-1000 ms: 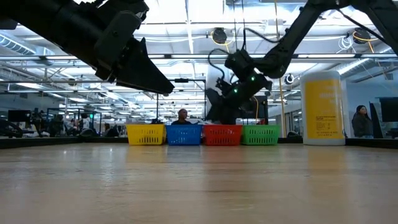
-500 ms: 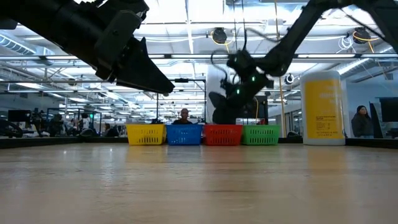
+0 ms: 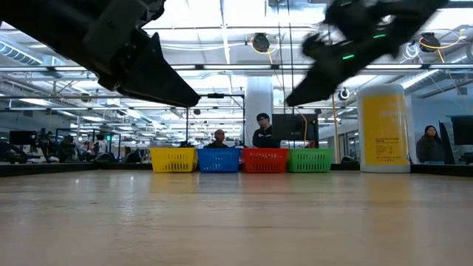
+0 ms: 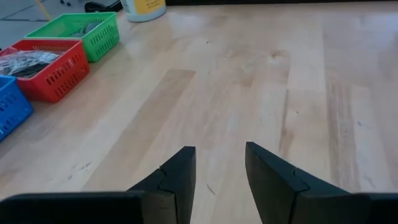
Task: Pick & Place Travel size toiletries
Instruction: Return to Home Position
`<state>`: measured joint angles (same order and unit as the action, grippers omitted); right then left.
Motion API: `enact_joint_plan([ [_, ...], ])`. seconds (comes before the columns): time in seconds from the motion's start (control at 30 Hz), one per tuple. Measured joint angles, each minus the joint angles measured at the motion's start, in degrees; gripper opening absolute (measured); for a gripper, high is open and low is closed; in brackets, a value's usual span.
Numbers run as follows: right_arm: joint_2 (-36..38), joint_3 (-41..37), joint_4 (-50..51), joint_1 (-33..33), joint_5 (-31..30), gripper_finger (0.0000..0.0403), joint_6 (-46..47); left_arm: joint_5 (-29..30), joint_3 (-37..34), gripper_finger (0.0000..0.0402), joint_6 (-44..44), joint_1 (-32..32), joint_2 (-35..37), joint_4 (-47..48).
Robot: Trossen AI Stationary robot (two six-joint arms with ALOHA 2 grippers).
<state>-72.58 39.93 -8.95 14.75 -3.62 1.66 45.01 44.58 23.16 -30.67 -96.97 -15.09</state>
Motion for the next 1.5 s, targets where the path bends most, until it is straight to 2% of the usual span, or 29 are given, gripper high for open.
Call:
enact_joint_plan([
  [0.13,16.2,-13.4,0.3,-6.6,9.7,0.0076,1.0,0.0,0.0,0.0136,-0.2,0.2,0.0,-0.6],
  [0.33,38.6,-27.3,0.5,-8.4,14.5,0.0025,4.3,-1.4,0.0,0.0136,-1.5,2.2,0.2,-4.3],
  [0.47,48.5,-31.8,2.5,-8.4,19.1,0.0003,3.6,-9.8,0.0,0.0136,-5.7,5.2,2.9,-7.7],
  [0.6,55.6,-35.0,4.8,-8.4,23.4,0.0007,3.0,-12.4,0.0,0.0136,-10.4,9.2,8.0,-7.1],
  [0.77,62.0,-37.1,5.6,-8.4,26.5,0.0002,1.9,-19.6,0.0,0.0136,-14.0,15.4,17.7,-0.9],
  [0.93,66.4,-38.9,4.0,-8.4,26.3,0.0002,0.3,-18.1,-0.3,0.0136,-14.6,19.6,26.8,10.8],
  [1.03,68.3,-38.9,3.7,-8.4,25.7,0.0001,0.5,-16.6,-3.2,0.0136,-14.5,21.5,31.5,12.1],
  [1.33,68.9,-39.0,6.5,-8.4,9.8,0.0004,-1.7,-16.6,-20.6,0.0136,-9.5,28.5,50.5,9.7],
  [1.5,68.7,-39.1,6.7,-8.4,7.2,0.0008,-4.0,-20.9,-28.0,0.0136,-8.9,32.2,63.7,11.2],
])
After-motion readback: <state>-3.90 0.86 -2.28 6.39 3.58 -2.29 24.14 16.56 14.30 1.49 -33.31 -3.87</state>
